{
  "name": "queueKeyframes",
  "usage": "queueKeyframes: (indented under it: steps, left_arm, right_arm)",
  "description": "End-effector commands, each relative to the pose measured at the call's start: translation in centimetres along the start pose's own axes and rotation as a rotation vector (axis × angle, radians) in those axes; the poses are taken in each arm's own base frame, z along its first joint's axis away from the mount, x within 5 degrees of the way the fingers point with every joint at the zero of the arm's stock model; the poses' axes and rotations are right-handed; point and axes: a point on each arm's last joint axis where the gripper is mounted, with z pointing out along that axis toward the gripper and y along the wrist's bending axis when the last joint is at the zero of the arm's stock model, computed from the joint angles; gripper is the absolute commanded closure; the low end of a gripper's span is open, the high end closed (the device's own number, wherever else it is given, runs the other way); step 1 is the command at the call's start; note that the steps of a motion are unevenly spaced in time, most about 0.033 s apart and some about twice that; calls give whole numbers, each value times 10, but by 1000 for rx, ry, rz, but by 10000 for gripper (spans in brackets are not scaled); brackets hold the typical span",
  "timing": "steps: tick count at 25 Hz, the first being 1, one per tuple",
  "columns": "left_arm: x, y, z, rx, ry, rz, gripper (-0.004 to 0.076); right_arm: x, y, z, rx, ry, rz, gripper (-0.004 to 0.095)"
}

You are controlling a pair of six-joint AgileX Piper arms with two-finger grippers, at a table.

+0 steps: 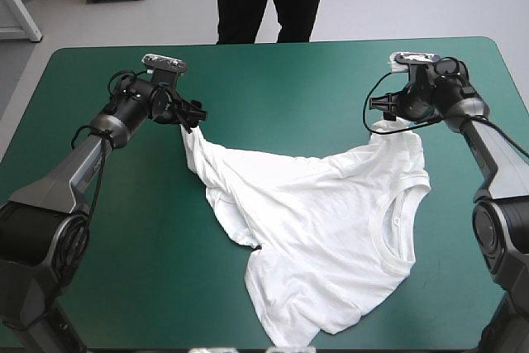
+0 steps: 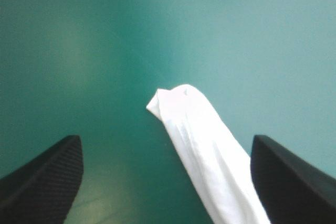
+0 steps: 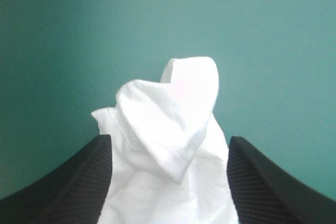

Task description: Fold the cloth

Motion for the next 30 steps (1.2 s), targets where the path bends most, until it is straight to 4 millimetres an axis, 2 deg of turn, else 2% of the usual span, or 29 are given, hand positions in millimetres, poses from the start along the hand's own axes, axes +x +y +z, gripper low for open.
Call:
queueKeyframes:
  steps: [1,5,13,14,18,22,27,30]
  left_arm:
    - [-14,7,-44,-11,-72,-14,52]
    - [-11,12,-68,-28,-52,16,52]
    - [-7,23,-141,-51,-123,65,52]
    - [-4,26,-160,-54,-151,51,52]
    - [5,30,-207,-48,-232,30,52]
    - [17,33,-233,-39,-238,7,52]
    - [19,25,-235,56,-223,-24,52]
    - [27,10,-233,151,-126,18,52]
  right_arm:
    - [-12,-6,-51,-5,-118,2,331]
    - [-5,-9,-77,4,-93,0,349]
    - [10,-17,-146,2,-150,-7,350]
    - [17,-19,-160,3,-149,-9,350]
    - [40,-25,-210,-10,-173,7,350]
    - [63,-28,-243,-52,-206,21,355]
    - [87,-30,-230,-45,-133,18,355]
    - [97,-31,-217,-38,-80,16,355]
